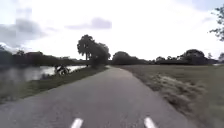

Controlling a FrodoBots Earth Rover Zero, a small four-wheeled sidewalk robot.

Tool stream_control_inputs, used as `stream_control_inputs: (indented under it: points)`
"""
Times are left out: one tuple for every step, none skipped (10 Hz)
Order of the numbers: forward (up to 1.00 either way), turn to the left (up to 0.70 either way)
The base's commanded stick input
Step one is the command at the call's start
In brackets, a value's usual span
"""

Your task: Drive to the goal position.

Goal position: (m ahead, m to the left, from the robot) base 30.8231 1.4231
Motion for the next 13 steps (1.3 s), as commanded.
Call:
stream_control_inputs:
  points:
    - [0.85, 0.00]
    - [0.85, 0.00]
    - [0.85, 0.00]
    - [0.85, 0.00]
    - [0.85, 0.00]
    - [0.85, 0.00]
    - [0.85, 0.00]
    - [0.85, 0.00]
    - [0.85, 0.00]
    - [0.85, 0.00]
    - [0.85, 0.00]
    - [0.85, 0.00]
    - [0.85, 0.00]
